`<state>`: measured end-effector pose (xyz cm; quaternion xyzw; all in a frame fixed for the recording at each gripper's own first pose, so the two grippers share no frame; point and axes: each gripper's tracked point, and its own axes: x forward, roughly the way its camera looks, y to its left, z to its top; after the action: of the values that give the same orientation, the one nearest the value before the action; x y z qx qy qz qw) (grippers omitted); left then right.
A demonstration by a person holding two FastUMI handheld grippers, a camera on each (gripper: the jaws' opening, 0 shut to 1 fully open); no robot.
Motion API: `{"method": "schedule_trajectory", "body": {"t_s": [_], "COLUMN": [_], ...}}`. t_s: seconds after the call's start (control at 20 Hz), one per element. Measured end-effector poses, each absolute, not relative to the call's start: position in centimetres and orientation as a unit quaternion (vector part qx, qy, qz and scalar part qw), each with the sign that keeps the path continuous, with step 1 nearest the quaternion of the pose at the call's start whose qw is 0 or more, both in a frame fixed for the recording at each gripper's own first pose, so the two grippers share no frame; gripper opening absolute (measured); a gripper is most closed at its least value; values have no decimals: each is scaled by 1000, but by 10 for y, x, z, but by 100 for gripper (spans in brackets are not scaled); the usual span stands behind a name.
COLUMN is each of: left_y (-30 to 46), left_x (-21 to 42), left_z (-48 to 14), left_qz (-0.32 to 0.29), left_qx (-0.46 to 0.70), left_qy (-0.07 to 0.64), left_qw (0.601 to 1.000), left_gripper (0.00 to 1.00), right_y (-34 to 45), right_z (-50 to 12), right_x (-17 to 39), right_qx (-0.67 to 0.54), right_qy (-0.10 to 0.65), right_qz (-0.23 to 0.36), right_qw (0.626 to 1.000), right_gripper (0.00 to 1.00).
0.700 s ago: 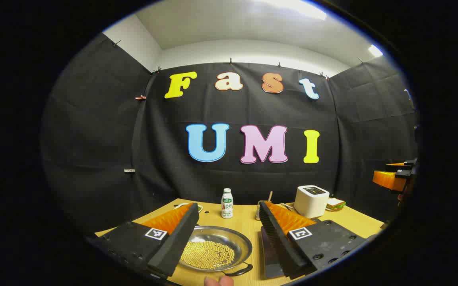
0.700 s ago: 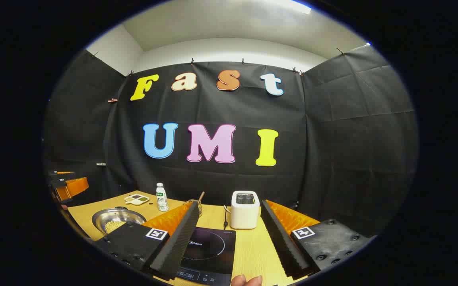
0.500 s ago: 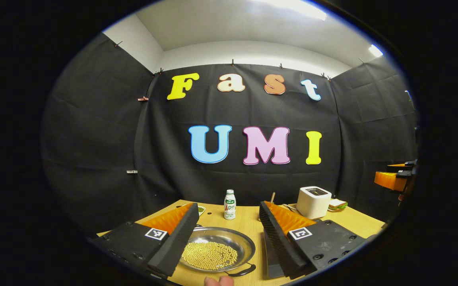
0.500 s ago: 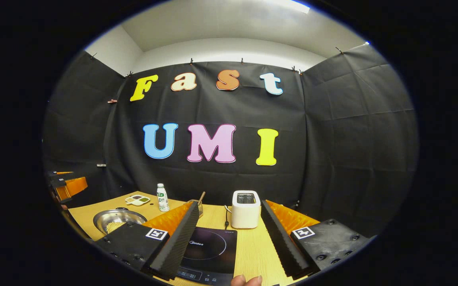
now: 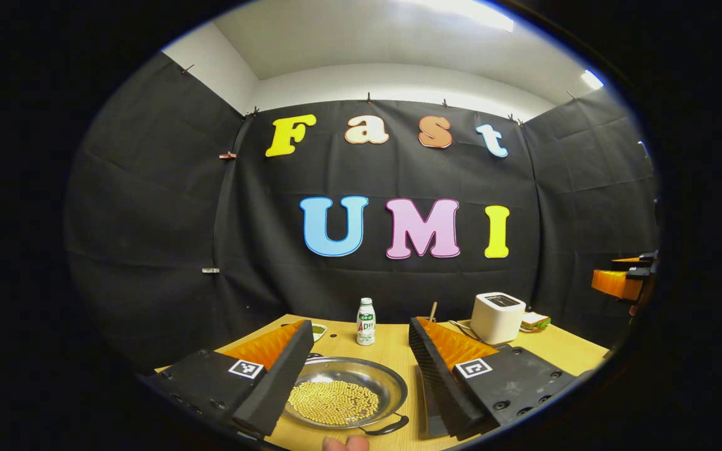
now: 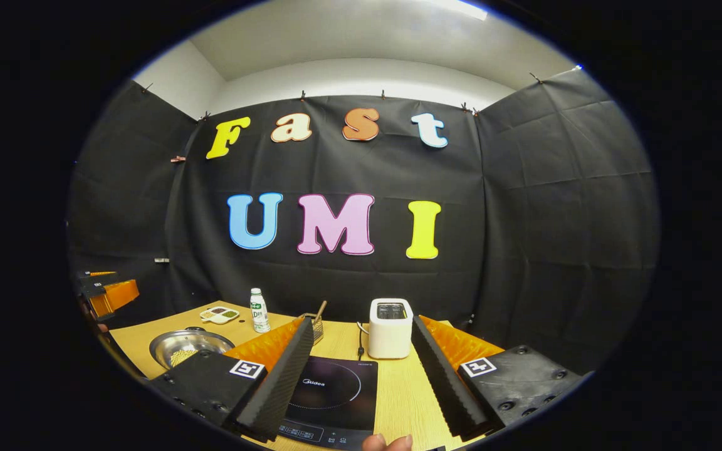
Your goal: First push the handle of the pot to place it horizontally, then grasp the pot with both hands and set it on the induction cooktop.
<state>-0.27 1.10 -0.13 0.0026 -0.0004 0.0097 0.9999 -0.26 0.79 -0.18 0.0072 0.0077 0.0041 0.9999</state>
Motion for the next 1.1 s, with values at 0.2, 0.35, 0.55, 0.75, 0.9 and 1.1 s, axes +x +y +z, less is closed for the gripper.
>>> {"method": "schedule_trajectory", "body": {"t_s": [0.2, 0.35, 0.55, 0.75, 0.9, 1.1], "left_y": [11, 13, 11, 6, 12, 26], "left_x": [-3, -4, -5, -15, -15, -22], "left_z": [-1, 0, -8, -46, -99, -177], "left_qz": [10, 12, 4, -21, -37, -56], "left_qx": [2, 6, 3, -18, -32, -55], "left_qy": [-2, -7, -13, 7, 61, 162], "left_qw": [1000, 1000, 1000, 1000, 997, 984], "left_gripper": [95, 95, 95, 51, 11, 5], "right_y": [3, 2, 4, 4, 8, 3], "right_z": [-1, -1, -6, -15, -18, -21], "right_x": [-3, -4, -7, -10, -13, -14], "right_qx": [6, 2, -7, -22, -28, -36], "right_qy": [5, 3, -5, -11, -18, -25], "right_qz": [-1, -4, 1, 3, 8, 4], "right_qw": [1000, 1000, 1000, 1000, 999, 999], "right_gripper": [98, 97, 98, 98, 97, 97]}}
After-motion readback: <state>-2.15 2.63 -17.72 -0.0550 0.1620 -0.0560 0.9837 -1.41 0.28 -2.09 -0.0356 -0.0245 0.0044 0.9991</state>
